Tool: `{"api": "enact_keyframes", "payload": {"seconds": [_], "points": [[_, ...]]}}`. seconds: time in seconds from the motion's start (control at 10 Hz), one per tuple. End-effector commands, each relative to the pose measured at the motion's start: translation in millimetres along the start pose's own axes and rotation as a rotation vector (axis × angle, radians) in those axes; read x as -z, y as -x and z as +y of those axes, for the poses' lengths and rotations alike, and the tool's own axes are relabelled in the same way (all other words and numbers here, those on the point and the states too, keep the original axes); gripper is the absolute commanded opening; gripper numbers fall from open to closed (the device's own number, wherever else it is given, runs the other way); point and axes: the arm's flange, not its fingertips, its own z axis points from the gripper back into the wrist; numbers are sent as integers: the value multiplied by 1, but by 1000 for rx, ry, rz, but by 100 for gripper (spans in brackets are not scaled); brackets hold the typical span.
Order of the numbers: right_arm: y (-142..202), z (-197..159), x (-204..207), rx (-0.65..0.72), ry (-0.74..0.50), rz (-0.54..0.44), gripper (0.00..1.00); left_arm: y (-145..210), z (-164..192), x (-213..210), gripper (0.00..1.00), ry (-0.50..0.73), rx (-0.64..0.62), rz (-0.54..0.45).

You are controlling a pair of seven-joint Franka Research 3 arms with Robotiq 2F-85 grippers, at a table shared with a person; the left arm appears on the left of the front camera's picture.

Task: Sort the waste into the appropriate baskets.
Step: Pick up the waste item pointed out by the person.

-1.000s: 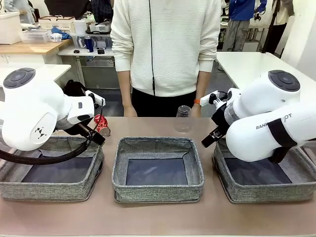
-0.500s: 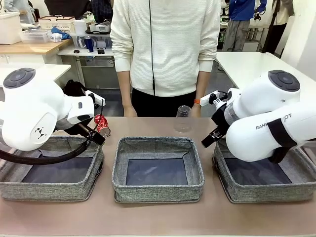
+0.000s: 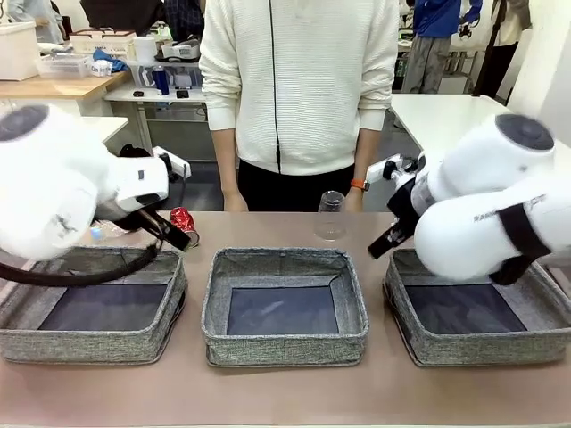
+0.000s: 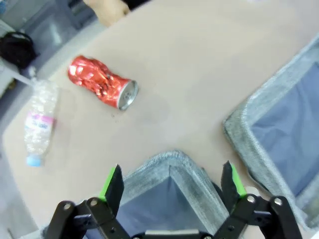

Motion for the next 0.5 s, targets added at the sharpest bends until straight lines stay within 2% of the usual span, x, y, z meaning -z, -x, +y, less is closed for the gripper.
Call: {"api": "enact_keyframes", "payload": {"seconds": [0.0, 0.1, 0.2, 0.3, 0.4], "points": [[9, 2, -110, 65, 33, -97, 100, 5, -1, -112, 100, 21, 0, -70], [24, 12, -147, 29, 65, -141, 100, 13, -11, -143, 100, -51, 10, -100], [40, 20, -166, 14, 99, -169, 100, 23, -20, -155, 100, -17, 59, -128], [48, 22, -159, 68, 276, -161, 100, 25, -23, -142, 100, -209, -21, -83], [-15, 1, -148, 23, 59, -156, 100, -13, -7, -145, 100, -25, 20, -113]]}}
